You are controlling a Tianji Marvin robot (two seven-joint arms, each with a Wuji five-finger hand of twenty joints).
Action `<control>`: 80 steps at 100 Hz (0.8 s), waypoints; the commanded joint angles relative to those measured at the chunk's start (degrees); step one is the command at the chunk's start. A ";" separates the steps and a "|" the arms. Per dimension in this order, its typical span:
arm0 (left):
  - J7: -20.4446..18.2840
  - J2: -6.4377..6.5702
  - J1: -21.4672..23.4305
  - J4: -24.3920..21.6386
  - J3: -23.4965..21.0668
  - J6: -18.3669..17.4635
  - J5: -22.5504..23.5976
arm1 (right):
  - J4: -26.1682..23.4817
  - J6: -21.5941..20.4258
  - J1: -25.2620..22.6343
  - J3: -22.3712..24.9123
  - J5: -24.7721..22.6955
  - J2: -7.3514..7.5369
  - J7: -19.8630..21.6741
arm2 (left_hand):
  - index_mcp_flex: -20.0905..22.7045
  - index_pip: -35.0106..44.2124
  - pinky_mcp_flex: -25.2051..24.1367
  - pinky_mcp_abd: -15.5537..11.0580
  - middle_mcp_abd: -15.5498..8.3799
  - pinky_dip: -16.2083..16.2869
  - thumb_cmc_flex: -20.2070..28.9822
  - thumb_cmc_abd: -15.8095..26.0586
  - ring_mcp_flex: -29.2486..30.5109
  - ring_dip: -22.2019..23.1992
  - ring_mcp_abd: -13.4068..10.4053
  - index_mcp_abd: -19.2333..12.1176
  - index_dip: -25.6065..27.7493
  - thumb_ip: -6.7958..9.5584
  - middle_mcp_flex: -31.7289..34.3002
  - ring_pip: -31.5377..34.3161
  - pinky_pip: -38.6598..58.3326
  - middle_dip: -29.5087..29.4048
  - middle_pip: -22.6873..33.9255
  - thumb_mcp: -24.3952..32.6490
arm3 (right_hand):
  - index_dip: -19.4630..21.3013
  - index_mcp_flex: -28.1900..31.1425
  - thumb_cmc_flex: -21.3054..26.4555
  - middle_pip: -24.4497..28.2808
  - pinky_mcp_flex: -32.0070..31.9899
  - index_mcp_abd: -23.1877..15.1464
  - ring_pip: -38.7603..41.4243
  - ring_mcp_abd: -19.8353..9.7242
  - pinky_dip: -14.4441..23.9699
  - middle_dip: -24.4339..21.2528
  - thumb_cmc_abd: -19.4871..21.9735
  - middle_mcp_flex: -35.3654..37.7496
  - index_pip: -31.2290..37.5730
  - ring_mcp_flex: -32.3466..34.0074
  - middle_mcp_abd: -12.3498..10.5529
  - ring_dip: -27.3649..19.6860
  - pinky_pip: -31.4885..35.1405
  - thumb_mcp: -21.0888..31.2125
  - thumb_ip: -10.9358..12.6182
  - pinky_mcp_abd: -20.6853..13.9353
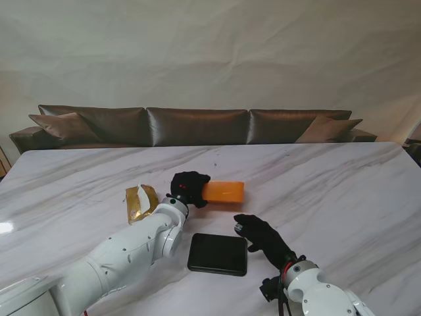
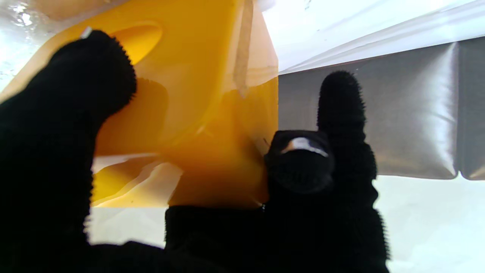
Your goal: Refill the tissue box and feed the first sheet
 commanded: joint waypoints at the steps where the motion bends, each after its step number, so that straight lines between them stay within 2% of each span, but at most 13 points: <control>1: -0.74 -0.05 -0.20 0.42 0.05 0.57 0.18 | 0.38 0.09 0.00 -0.06 0.15 -0.08 0.98 | 3.87 1.71 1.31 -20.74 1.96 0.84 9.99 10.00 4.32 -0.60 -4.86 -3.78 1.95 10.49 4.85 4.15 110.23 2.10 5.68 15.14 | 0.39 0.32 -0.16 1.03 -0.35 0.09 0.92 -0.07 -0.75 0.81 0.66 0.41 0.20 0.42 0.56 0.53 1.42 -0.81 -1.42 0.20; 9: -1.16 0.00 -0.07 0.56 0.17 0.54 0.10 | 1.34 -0.37 0.54 -0.07 0.40 -0.10 1.09 | 3.72 1.26 1.32 -21.01 1.47 0.80 9.42 9.56 4.30 -0.72 -4.91 -4.15 1.87 9.85 4.98 4.16 110.10 1.67 4.93 14.23 | 0.38 0.30 -0.15 0.98 -0.37 0.11 0.89 -0.14 -0.77 0.78 0.64 0.39 0.18 0.36 0.59 0.51 1.41 -0.82 -1.45 0.14; 11: -0.94 -0.12 -0.02 0.86 0.24 0.40 -0.02 | 1.43 -0.41 0.61 -0.10 0.43 -0.11 1.09 | 3.81 0.70 1.32 -21.05 1.30 0.81 9.09 8.95 4.31 -0.97 -4.67 -4.36 1.67 7.46 5.13 4.00 110.09 0.93 4.31 14.14 | 0.38 0.29 -0.17 0.99 -0.35 0.08 0.91 -0.09 -0.77 0.78 0.63 0.43 0.18 0.39 0.62 0.52 1.42 -0.84 -1.46 0.12; 12: -0.85 -0.17 0.01 0.98 0.28 0.32 -0.09 | 1.52 -0.44 0.65 -0.10 0.46 -0.11 1.09 | 3.82 0.52 1.32 -21.06 1.24 0.81 8.83 8.71 4.30 -1.02 -4.61 -4.42 1.59 6.88 5.18 3.95 110.09 0.73 4.12 13.96 | 0.38 0.30 -0.15 0.99 -0.35 0.09 0.92 -0.08 -0.77 0.78 0.62 0.45 0.18 0.42 0.62 0.52 1.42 -0.84 -1.46 0.13; 14: -0.83 -0.19 0.04 1.07 0.40 0.18 -0.16 | 1.73 -0.52 0.78 -0.10 0.52 -0.11 1.14 | 3.89 0.03 1.32 -21.06 1.13 0.81 8.38 8.12 4.30 -1.19 -4.42 -4.49 1.24 4.01 5.31 3.78 110.09 -0.10 3.65 13.79 | 0.38 0.26 -0.16 0.95 -0.36 0.11 0.90 -0.06 -0.77 0.77 0.66 0.37 0.17 0.36 0.52 0.51 1.42 -0.83 -1.47 0.16; 16: -1.08 -0.08 0.08 0.96 0.54 0.02 -0.15 | 1.82 -0.56 0.85 -0.10 0.57 -0.10 1.19 | 3.94 -0.94 1.31 -21.18 1.15 0.75 7.08 7.12 4.30 -1.47 -4.03 -4.32 0.39 0.29 5.41 3.33 109.86 -0.77 3.02 12.72 | 0.37 0.17 -0.18 0.94 -0.40 0.13 0.88 -0.08 -0.78 0.76 0.65 0.38 0.13 0.32 0.54 0.51 1.40 -0.85 -1.48 0.14; 18: -1.54 0.09 0.10 0.78 0.70 -0.14 -0.07 | 1.90 -0.57 0.91 -0.12 0.62 -0.10 1.22 | 3.97 -1.89 1.29 -21.30 1.30 0.72 5.60 6.26 4.30 -1.81 -3.39 -4.05 -0.51 -1.84 5.31 2.64 109.65 -1.39 2.12 11.21 | 0.38 0.24 -0.19 0.93 -0.41 0.14 0.89 -0.08 -0.79 0.76 0.69 0.40 0.16 0.32 0.62 0.51 1.39 -0.85 -1.48 0.13; 22: -2.45 0.32 0.16 0.52 0.96 -0.31 0.06 | 2.24 -0.65 1.14 -0.15 0.71 -0.11 1.28 | 4.08 -3.88 1.20 -21.39 2.37 0.52 1.86 5.42 4.27 -2.59 -1.66 -3.19 -3.28 -5.03 5.12 0.64 108.74 -3.23 -0.28 7.57 | 0.38 0.25 -0.14 0.90 -0.40 0.13 0.87 -0.08 -0.79 0.75 0.67 0.32 0.16 0.26 0.54 0.50 1.40 -0.82 -1.47 0.13; 26: -3.26 0.49 0.29 0.27 1.00 -0.65 -0.08 | 2.42 -0.63 1.28 -0.20 0.76 -0.11 1.29 | 4.00 -4.90 1.11 -21.35 3.18 0.41 -0.60 5.56 4.22 -3.06 -0.45 -2.43 -5.52 -6.25 4.76 -1.05 108.11 -4.62 -1.71 5.64 | 0.38 0.24 -0.15 0.92 -0.41 0.12 0.90 -0.13 -0.80 0.76 0.68 0.31 0.16 0.32 0.55 0.51 1.39 -0.82 -1.47 0.12; 35: -5.39 0.99 0.69 -0.85 0.68 -1.57 -0.74 | 2.77 -0.67 1.53 -0.25 0.93 -0.11 1.42 | 3.51 -6.64 0.96 -20.91 4.19 0.15 -3.45 6.60 4.16 -4.33 1.49 -0.98 -9.24 -6.77 3.89 -5.73 106.95 -7.30 -4.44 3.16 | 0.38 0.11 -0.17 0.89 -0.45 0.16 0.86 -0.17 -0.81 0.75 0.74 0.20 0.14 0.19 0.55 0.50 1.38 -0.81 -1.48 0.04; 49: -9.39 2.34 1.26 -3.92 0.13 -2.03 -0.77 | 3.05 -0.72 1.65 -0.25 1.00 -0.13 1.42 | 3.17 -8.76 0.81 -20.62 5.04 -0.12 -5.72 8.06 4.05 -4.75 2.23 0.77 -11.89 -6.37 3.14 -8.62 106.00 -9.84 -6.97 1.41 | 0.39 0.09 -0.13 0.92 -0.48 0.17 0.88 -0.12 -0.81 0.76 0.72 0.17 0.17 0.14 0.54 0.50 1.36 -0.80 -1.48 0.07; 67: -12.91 3.44 1.92 -6.86 -0.33 -1.79 -0.80 | 3.30 -0.77 1.76 -0.30 1.13 -0.16 1.35 | 3.27 -10.94 0.79 -20.58 5.63 -0.17 -1.71 6.01 4.09 -5.28 2.93 0.40 -17.82 -7.99 2.93 -11.99 105.69 -13.01 -9.41 1.15 | 0.38 0.05 -0.19 0.92 -0.49 0.24 0.89 -0.06 -0.82 0.76 0.78 0.09 0.16 0.09 0.58 0.51 1.34 -0.84 -1.51 0.05; 80: -15.57 4.33 2.53 -9.18 -0.59 -1.38 -0.66 | 3.37 -0.74 1.74 -0.24 1.22 -0.14 1.48 | 2.84 -13.11 0.71 -20.48 6.24 -0.42 0.01 5.96 4.08 -6.19 3.10 0.61 -23.41 -8.26 2.32 -14.47 105.08 -16.11 -12.54 0.64 | 0.37 0.00 -0.20 0.94 -0.50 0.18 0.89 -0.08 -0.81 0.77 0.82 0.06 0.15 0.05 0.56 0.51 1.33 -0.88 -1.57 0.07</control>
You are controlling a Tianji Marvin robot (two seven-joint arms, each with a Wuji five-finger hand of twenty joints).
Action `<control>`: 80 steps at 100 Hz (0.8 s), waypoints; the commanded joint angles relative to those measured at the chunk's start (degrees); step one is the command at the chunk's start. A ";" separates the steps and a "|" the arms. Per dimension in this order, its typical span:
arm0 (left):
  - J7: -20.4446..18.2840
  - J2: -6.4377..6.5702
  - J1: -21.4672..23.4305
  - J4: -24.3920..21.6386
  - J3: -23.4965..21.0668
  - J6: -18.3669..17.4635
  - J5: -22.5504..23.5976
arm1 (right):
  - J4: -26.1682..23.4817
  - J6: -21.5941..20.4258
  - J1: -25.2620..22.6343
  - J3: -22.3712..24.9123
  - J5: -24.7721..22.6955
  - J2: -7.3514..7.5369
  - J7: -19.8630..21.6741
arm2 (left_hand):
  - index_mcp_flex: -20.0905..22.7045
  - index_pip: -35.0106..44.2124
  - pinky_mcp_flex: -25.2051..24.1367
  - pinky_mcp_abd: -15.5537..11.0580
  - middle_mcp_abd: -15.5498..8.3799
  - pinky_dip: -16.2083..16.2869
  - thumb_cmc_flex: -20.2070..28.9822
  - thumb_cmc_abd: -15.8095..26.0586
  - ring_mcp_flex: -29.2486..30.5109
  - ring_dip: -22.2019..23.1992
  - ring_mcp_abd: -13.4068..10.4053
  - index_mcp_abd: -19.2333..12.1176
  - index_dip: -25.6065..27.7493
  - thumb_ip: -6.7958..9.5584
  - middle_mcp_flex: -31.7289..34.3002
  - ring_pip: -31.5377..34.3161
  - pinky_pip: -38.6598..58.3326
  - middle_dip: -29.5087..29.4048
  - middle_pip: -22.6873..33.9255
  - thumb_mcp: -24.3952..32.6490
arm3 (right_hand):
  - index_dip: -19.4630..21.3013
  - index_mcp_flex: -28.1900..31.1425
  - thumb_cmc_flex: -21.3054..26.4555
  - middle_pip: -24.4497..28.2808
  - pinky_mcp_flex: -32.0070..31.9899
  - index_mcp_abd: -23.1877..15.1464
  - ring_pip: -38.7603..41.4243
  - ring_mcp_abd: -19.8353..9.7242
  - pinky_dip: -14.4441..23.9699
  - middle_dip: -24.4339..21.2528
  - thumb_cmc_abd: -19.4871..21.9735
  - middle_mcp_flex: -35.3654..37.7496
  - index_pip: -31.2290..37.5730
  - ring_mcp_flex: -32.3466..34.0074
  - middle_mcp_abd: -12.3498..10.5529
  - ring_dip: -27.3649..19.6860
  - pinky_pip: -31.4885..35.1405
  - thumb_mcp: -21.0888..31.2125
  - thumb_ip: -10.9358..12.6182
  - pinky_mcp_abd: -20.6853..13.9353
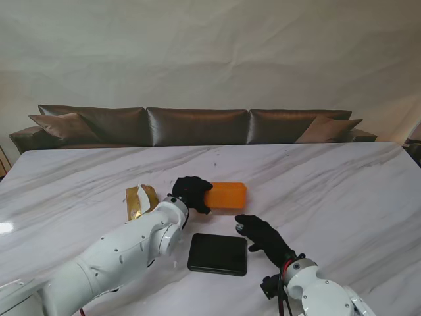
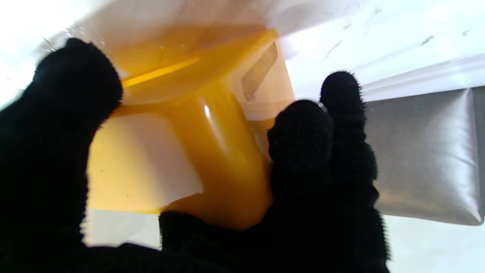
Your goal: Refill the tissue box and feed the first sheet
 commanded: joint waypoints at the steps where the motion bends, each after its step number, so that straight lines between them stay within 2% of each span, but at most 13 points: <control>1: -2.58 0.50 1.64 -0.63 0.26 0.14 -0.11 | 0.26 -0.11 -0.16 -0.03 0.07 -0.13 0.92 | 1.10 -1.16 0.70 -20.48 6.28 -0.41 1.97 2.53 4.07 -1.07 2.60 1.45 -3.62 0.34 2.08 -1.98 105.06 -1.93 -1.00 2.35 | 0.37 0.00 -0.21 0.94 -0.21 0.14 0.89 -0.07 -0.28 0.77 0.83 0.08 0.15 0.08 0.54 0.51 1.08 -0.88 -1.56 0.07; 16: -4.56 1.08 2.31 -2.34 -0.24 0.49 -0.45 | 0.30 -0.01 -0.18 -0.07 0.16 -0.15 0.86 | 0.41 -3.45 0.61 -20.38 6.67 -0.83 2.64 3.21 3.90 -1.67 2.66 2.53 -10.02 0.82 0.86 -5.31 104.26 -6.05 -4.33 1.87 | 0.36 -0.03 -0.15 0.94 -0.21 0.25 0.87 -0.06 -0.28 0.76 0.88 0.07 0.14 -0.02 0.70 0.50 1.07 -0.87 -1.60 0.02; 32: -5.99 1.50 2.77 -3.67 -0.70 0.69 -0.80 | 0.34 -0.03 -0.20 -0.05 0.30 -0.12 1.05 | 0.19 -4.05 0.53 -20.20 6.76 -1.03 2.53 3.75 3.93 -1.87 2.84 2.73 -12.27 0.85 0.20 -6.19 103.95 -7.42 -5.26 1.59 | 0.35 -0.10 -0.17 0.88 -0.26 0.26 0.81 -0.09 -0.28 0.74 0.89 -0.15 0.14 -0.14 0.60 0.47 1.04 -0.90 -1.64 -0.05; 38: -6.34 1.70 3.03 -4.25 -1.00 0.64 -0.81 | 0.31 0.03 -0.20 -0.04 0.31 -0.11 1.09 | -0.47 -5.75 0.48 -20.18 6.77 -1.31 0.65 5.80 3.91 -1.90 2.65 3.86 -13.86 1.66 -0.82 -6.50 103.49 -8.85 -6.77 0.87 | 0.34 -0.17 -0.19 0.88 -0.28 0.24 0.82 -0.14 -0.28 0.74 0.92 -0.17 0.11 -0.17 0.56 0.47 1.02 -0.91 -1.66 -0.06; 41: -6.39 1.77 3.20 -4.51 -1.23 0.57 -0.84 | 0.37 0.05 -0.16 -0.01 0.33 -0.11 1.12 | -1.62 -7.50 0.48 -20.73 6.46 -1.56 -1.01 7.63 3.97 -1.88 2.47 4.44 -14.09 3.16 -1.96 -6.58 103.02 -9.84 -7.86 0.62 | 0.34 -0.14 -0.17 0.89 -0.31 0.29 0.81 -0.14 -0.29 0.74 0.94 -0.17 0.13 -0.18 0.57 0.47 1.00 -0.90 -1.67 -0.07; 45: -6.34 1.82 3.42 -4.75 -1.53 0.44 -0.92 | 0.33 0.11 -0.17 -0.02 0.32 -0.11 1.11 | -3.34 -8.64 0.44 -20.97 6.12 -1.66 -2.15 8.38 4.02 -1.85 2.28 4.23 -14.16 3.59 -3.21 -6.56 102.81 -10.26 -8.54 0.20 | 0.34 -0.12 -0.16 0.90 -0.26 0.24 0.82 -0.15 -0.28 0.75 0.90 -0.14 0.13 -0.17 0.60 0.47 1.02 -0.91 -1.68 -0.05; 60: -6.79 2.25 4.17 -6.33 -2.81 0.42 -1.06 | 0.20 0.29 -0.12 0.01 0.30 -0.09 1.20 | -7.37 -14.19 0.42 -21.99 5.69 -1.91 -4.02 9.26 4.12 -1.58 1.99 2.87 -15.34 3.24 -5.64 -5.95 102.13 -11.40 -9.44 -3.08 | 0.33 -0.17 -0.16 0.86 -0.32 0.13 0.81 -0.17 -0.28 0.73 0.95 -0.21 0.12 -0.22 0.55 0.47 0.96 -0.92 -1.72 -0.02; 72: -7.17 2.70 4.72 -7.73 -3.85 0.55 -0.73 | -0.08 0.50 -0.15 0.01 0.21 -0.06 1.31 | -8.47 -17.99 0.44 -22.29 5.27 -1.75 -4.70 9.97 4.23 -1.89 2.10 2.07 -17.37 2.82 -5.02 -4.76 102.28 -12.89 -10.88 -5.13 | 0.32 -0.22 -0.22 0.84 -0.29 0.13 0.79 -0.14 -0.26 0.72 0.94 -0.24 0.11 -0.28 0.55 0.46 0.95 -0.96 -1.75 -0.02; 80: -7.40 2.98 4.92 -8.45 -4.28 0.48 -0.39 | -0.22 0.57 -0.15 -0.01 0.11 -0.05 1.32 | -8.81 -20.42 0.50 -22.63 4.65 -1.39 -4.97 10.19 4.25 -2.79 2.32 1.07 -19.30 2.50 -4.26 -4.00 102.52 -16.00 -14.09 -6.36 | 0.32 -0.20 -0.19 0.87 -0.28 0.12 0.81 -0.18 -0.25 0.73 0.94 -0.21 0.13 -0.27 0.53 0.46 0.94 -0.94 -1.75 0.04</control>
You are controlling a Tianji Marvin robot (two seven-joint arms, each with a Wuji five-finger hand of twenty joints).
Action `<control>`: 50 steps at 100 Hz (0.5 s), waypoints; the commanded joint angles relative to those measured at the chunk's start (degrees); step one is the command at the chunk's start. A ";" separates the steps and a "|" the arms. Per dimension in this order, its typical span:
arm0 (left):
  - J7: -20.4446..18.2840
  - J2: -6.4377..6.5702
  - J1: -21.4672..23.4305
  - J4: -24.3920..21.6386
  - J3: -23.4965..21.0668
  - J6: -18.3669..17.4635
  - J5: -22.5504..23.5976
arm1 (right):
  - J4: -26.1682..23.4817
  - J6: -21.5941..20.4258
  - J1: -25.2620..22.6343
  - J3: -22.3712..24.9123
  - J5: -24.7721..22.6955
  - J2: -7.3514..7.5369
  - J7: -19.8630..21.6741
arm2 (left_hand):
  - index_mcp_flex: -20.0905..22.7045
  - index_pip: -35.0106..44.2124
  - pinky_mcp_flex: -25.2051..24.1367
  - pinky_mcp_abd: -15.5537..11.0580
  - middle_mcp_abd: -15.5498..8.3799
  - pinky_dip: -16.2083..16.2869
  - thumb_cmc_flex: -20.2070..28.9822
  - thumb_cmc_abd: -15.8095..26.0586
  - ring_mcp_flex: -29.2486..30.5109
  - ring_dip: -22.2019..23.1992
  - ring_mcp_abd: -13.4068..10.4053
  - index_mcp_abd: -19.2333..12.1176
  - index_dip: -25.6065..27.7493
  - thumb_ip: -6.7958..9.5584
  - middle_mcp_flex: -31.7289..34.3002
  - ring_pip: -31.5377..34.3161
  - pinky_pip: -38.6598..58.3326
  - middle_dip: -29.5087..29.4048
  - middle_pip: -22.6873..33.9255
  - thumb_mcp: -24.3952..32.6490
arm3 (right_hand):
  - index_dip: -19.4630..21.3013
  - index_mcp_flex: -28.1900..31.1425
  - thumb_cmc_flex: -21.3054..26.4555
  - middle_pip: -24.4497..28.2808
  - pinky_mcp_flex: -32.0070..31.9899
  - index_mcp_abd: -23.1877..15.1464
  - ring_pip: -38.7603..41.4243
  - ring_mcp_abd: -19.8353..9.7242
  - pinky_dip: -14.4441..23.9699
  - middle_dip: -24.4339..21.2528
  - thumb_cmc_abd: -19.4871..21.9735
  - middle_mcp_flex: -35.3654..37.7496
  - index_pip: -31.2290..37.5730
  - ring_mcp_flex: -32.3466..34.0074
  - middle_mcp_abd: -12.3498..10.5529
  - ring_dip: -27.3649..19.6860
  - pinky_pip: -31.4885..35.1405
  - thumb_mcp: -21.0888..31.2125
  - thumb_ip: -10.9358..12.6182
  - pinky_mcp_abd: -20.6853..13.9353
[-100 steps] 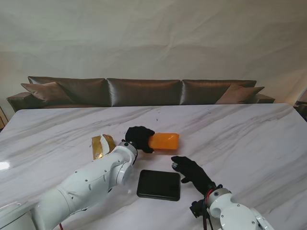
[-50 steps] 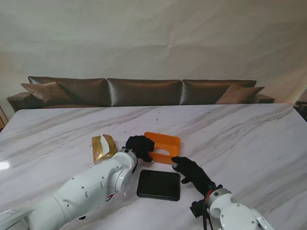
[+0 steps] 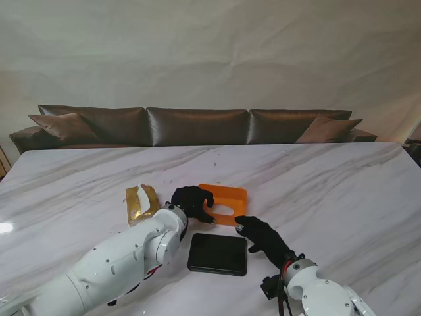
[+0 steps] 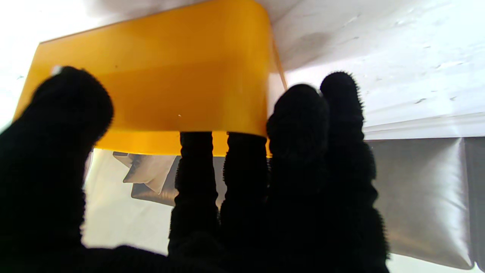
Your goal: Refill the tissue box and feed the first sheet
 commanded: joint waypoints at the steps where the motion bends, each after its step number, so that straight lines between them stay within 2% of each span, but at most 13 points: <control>1: -0.99 0.37 0.13 -1.08 -0.39 -0.06 0.40 | -0.41 0.30 -0.17 -0.07 -0.18 -0.07 0.84 | -1.79 -1.84 0.50 -22.15 -0.54 0.03 -1.74 1.44 4.25 -1.15 2.96 -2.06 -1.99 0.66 0.29 1.48 102.64 -2.39 -2.98 -1.37 | 0.32 -0.22 -0.17 0.87 -0.24 0.06 0.81 -0.18 -0.24 0.73 0.95 -0.22 0.12 -0.27 0.53 0.46 0.94 -0.93 -1.74 0.04; 23: 0.33 1.22 2.79 -4.75 -4.00 0.60 1.99 | -1.45 0.86 -0.51 -0.12 -0.48 -0.01 0.90 | -3.24 -5.70 0.44 -22.36 -0.08 -0.10 -2.90 2.89 3.97 -2.37 3.62 -2.46 -5.05 0.13 -1.16 -0.62 101.94 -5.73 -5.44 -3.57 | 0.30 -0.27 -0.18 0.86 -0.30 0.06 0.79 -0.16 -0.23 0.72 0.89 -0.28 0.11 -0.32 0.50 0.45 0.86 -0.94 -1.76 0.01; 37: 1.64 2.29 7.11 -10.47 -9.89 2.02 3.90 | -2.74 1.30 -1.00 -0.09 -1.00 0.09 1.04 | -3.89 -6.33 0.16 -22.45 0.84 -1.17 -2.08 4.63 0.82 -0.31 3.99 -2.08 -5.64 0.65 -4.45 -2.23 99.89 -5.32 -4.88 -6.07 | 0.29 -0.29 -0.18 0.82 -0.24 0.00 0.79 -0.19 -0.22 0.70 0.91 -0.28 0.11 -0.28 0.49 0.44 0.85 -0.93 -1.76 -0.02; 50: 5.58 2.80 11.34 -14.92 -15.40 3.43 6.81 | -3.77 1.64 -1.42 -0.41 -1.32 0.06 0.72 | -3.52 -6.32 -0.32 -20.49 1.44 -2.90 -1.40 5.54 -2.21 1.51 4.54 -1.60 -5.51 1.12 -6.46 -3.10 97.46 -4.57 -4.77 -7.69 | 0.29 -0.24 -0.18 0.83 -0.21 0.06 0.79 -0.22 -0.20 0.70 0.87 -0.27 0.13 -0.27 0.57 0.44 0.84 -0.93 -1.77 -0.06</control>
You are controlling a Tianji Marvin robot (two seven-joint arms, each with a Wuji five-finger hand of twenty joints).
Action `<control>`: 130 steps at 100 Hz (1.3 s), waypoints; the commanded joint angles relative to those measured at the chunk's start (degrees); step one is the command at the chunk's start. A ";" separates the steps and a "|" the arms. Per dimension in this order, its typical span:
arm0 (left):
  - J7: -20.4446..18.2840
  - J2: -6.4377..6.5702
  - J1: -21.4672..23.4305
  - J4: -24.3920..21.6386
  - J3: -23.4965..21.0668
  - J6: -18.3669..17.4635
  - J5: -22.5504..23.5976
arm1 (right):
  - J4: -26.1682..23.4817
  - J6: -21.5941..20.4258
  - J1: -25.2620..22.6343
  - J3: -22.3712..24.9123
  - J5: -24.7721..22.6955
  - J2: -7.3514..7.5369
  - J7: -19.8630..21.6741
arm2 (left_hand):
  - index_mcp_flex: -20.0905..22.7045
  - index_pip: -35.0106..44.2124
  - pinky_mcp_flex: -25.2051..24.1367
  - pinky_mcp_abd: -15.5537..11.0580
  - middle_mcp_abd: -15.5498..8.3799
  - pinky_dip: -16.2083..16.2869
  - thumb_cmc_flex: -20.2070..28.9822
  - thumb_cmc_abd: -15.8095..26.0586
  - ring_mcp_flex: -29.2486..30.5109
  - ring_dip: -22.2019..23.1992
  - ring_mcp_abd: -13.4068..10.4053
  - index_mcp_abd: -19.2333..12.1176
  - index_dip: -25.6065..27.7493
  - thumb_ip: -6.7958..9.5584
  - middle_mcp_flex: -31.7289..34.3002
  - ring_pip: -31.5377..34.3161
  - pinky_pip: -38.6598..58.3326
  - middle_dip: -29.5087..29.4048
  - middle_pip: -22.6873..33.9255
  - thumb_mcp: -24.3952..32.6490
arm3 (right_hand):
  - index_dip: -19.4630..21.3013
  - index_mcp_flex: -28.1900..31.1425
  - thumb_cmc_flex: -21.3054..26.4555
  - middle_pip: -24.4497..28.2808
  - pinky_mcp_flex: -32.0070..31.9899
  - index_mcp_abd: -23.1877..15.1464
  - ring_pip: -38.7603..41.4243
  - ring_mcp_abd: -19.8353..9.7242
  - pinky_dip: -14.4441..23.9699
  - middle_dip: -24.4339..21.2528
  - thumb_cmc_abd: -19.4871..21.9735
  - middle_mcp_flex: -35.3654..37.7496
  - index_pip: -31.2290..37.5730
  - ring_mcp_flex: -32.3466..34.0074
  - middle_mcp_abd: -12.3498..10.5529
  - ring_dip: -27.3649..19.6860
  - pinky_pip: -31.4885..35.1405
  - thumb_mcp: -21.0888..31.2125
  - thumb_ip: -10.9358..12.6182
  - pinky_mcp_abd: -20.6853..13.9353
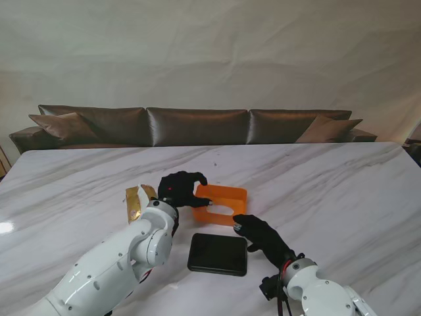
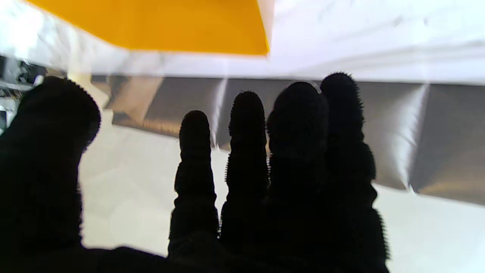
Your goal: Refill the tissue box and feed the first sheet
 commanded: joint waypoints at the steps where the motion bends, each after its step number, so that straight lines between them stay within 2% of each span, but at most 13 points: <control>1: 1.55 0.80 1.38 -1.73 -1.48 1.24 1.63 | -1.12 0.24 -0.61 -0.45 -0.19 -0.06 0.47 | -1.36 -0.17 -0.10 -20.01 1.04 -1.57 -0.08 1.63 -1.67 1.41 4.61 -0.93 -0.73 1.15 -2.74 -1.07 97.34 0.62 0.31 -1.79 | 0.29 -0.20 -0.18 0.84 -0.17 0.09 0.79 -0.20 -0.21 0.70 0.85 -0.24 0.14 -0.25 0.54 0.44 0.84 -0.93 -1.77 -0.06; 14: 3.97 1.38 5.10 -5.25 -5.99 3.35 4.78 | -2.50 1.05 -1.18 -1.14 -0.45 -0.07 0.15 | -1.64 -0.66 -1.19 -14.51 1.55 -5.41 0.19 2.44 -6.81 2.18 5.85 -0.71 -0.61 1.51 -5.87 -4.43 92.17 0.74 -0.93 -3.37 | 0.27 -0.29 -0.17 0.82 -0.19 0.08 0.77 -0.09 -0.20 0.69 0.84 -0.29 0.10 -0.30 0.51 0.43 0.82 -0.93 -1.78 -0.03; 24: 5.06 1.81 7.64 -7.20 -8.94 5.07 6.86 | -2.47 1.21 -1.00 -1.47 -0.31 -0.05 0.24 | -2.57 -1.40 -9.66 -6.44 1.64 -5.14 0.69 3.20 -14.71 2.53 7.22 0.07 -0.56 1.84 -9.50 -9.72 88.02 0.89 -2.01 -4.46 | 0.27 -0.31 -0.18 0.83 -0.22 0.04 0.77 -0.25 -0.20 0.70 0.85 -0.30 0.10 -0.31 0.52 0.43 0.80 -0.92 -1.77 -0.06; 30: 5.31 2.02 9.07 -8.21 -10.57 6.05 7.72 | -2.42 1.20 -0.89 -1.66 -0.31 -0.05 0.25 | -3.20 -1.71 -20.64 1.44 1.63 -2.47 1.28 3.80 -21.05 2.20 8.08 0.99 -0.51 2.17 -11.98 -14.24 82.57 1.01 -2.70 -5.24 | 0.26 -0.36 -0.19 0.83 -0.17 0.03 0.81 -0.14 -0.18 0.70 0.87 -0.31 0.10 -0.26 0.48 0.45 0.83 -0.92 -1.77 -0.10; 32: 5.29 2.09 9.50 -8.52 -11.05 6.39 7.95 | -2.39 1.18 -0.84 -1.72 -0.31 -0.05 0.24 | -3.35 -1.81 -24.50 3.81 1.72 1.23 1.67 4.09 -22.99 2.50 8.49 1.45 -0.54 2.39 -12.79 -15.78 79.43 1.17 -2.89 -5.92 | 0.27 -0.31 -0.14 0.83 -0.16 0.08 0.81 -0.12 -0.18 0.69 0.86 -0.33 0.12 -0.27 0.55 0.45 0.84 -0.89 -1.76 -0.10; 44: 5.69 2.20 11.73 -9.73 -13.39 8.29 8.57 | -2.84 1.42 -0.90 -2.28 -0.40 -0.08 0.00 | -5.14 -3.39 -44.00 14.13 2.73 6.55 1.82 5.15 -33.56 -1.20 11.13 5.19 -1.99 2.64 -19.35 -24.03 65.72 -0.23 -5.67 -7.12 | 0.27 -0.32 -0.17 0.85 -0.18 0.02 0.80 -0.15 -0.17 0.70 0.83 -0.30 0.13 -0.27 0.50 0.45 0.84 -0.93 -1.79 -0.04; 52: 5.18 2.33 12.71 -10.30 -14.22 9.64 8.85 | -2.61 1.44 -0.56 -2.54 -0.29 -0.07 0.10 | -7.98 -7.67 -58.33 21.08 4.34 3.15 1.90 6.78 -44.71 -8.19 13.36 6.70 -5.01 2.88 -27.38 -33.74 51.96 -4.86 -11.37 -9.22 | 0.26 -0.36 -0.18 0.84 -0.20 0.01 0.79 -0.12 -0.16 0.69 0.86 -0.31 0.12 -0.32 0.43 0.44 0.84 -0.93 -1.79 -0.07; 62: 3.34 2.61 13.15 -10.52 -14.39 11.62 9.48 | -2.94 1.82 -0.51 -2.91 -0.38 -0.06 0.12 | -11.13 -13.62 -66.62 25.92 5.68 -7.76 1.96 8.68 -55.07 -16.25 15.47 7.78 -9.48 3.09 -35.03 -40.82 35.78 -10.41 -16.36 -12.84 | 0.25 -0.42 -0.17 0.81 -0.21 -0.03 0.77 -0.14 -0.16 0.69 0.86 -0.39 0.10 -0.39 0.47 0.44 0.85 -0.92 -1.79 -0.12; 67: 2.83 2.66 13.08 -10.25 -14.24 12.44 9.56 | -2.38 1.59 -0.14 -2.94 -0.27 -0.05 0.24 | -12.17 -16.16 -68.12 27.22 5.66 -11.89 1.74 9.12 -58.96 -19.05 15.89 7.89 -11.43 2.99 -37.57 -42.60 30.12 -11.62 -18.24 -13.50 | 0.25 -0.44 -0.18 0.84 -0.21 0.01 0.79 -0.15 -0.16 0.70 0.87 -0.34 0.10 -0.36 0.45 0.44 0.85 -0.92 -1.78 -0.13; 77: 1.54 2.64 12.81 -9.70 -13.94 13.21 8.65 | -2.13 1.51 0.02 -3.04 -0.25 -0.05 0.27 | -13.63 -19.74 -68.11 28.92 5.65 -14.52 1.51 9.86 -63.32 -23.46 16.83 7.82 -14.04 2.76 -41.28 -44.94 26.04 -13.14 -20.68 -15.15 | 0.25 -0.43 -0.18 0.84 -0.25 -0.01 0.80 -0.20 -0.16 0.70 0.90 -0.39 0.12 -0.35 0.49 0.44 0.84 -0.92 -1.79 -0.15; 84: 1.03 2.39 12.47 -8.98 -13.53 13.61 6.83 | -2.49 1.82 -0.19 -3.17 -0.31 -0.08 0.11 | -15.35 -22.16 -67.85 29.97 7.22 -15.04 1.38 10.33 -64.38 -27.02 17.46 7.97 -15.79 2.61 -43.00 -48.72 25.13 -15.43 -24.56 -16.15 | 0.25 -0.45 -0.12 0.84 -0.23 -0.02 0.79 -0.17 -0.16 0.70 0.86 -0.43 0.12 -0.39 0.47 0.44 0.85 -0.91 -1.79 -0.09; 101: 2.49 1.30 11.34 -5.30 -12.37 13.04 1.94 | -2.84 2.18 -0.36 -3.18 -0.60 -0.02 0.25 | -19.38 -26.57 -65.86 33.43 6.01 -14.58 1.06 10.47 -65.91 -28.65 18.65 7.53 -19.11 2.18 -45.19 -52.70 26.02 -20.06 -32.07 -17.54 | 0.25 -0.43 -0.14 0.84 -0.25 -0.02 0.81 -0.14 -0.16 0.70 0.85 -0.40 0.14 -0.36 0.45 0.45 0.84 -0.91 -1.79 -0.20; 130: 5.16 0.18 10.69 -0.04 -12.25 8.35 -3.59 | -3.83 3.70 -0.32 -4.04 -1.04 -0.07 -0.03 | -21.49 -29.18 -64.61 34.61 5.16 -13.77 1.28 9.28 -66.21 -28.17 19.12 5.53 -20.93 2.02 -46.04 -53.26 27.47 -21.26 -33.85 -16.77 | 0.26 -0.38 -0.11 0.87 -0.23 -0.03 0.81 -0.19 -0.16 0.70 0.88 -0.32 0.20 -0.36 0.48 0.45 0.85 -0.91 -1.80 -0.14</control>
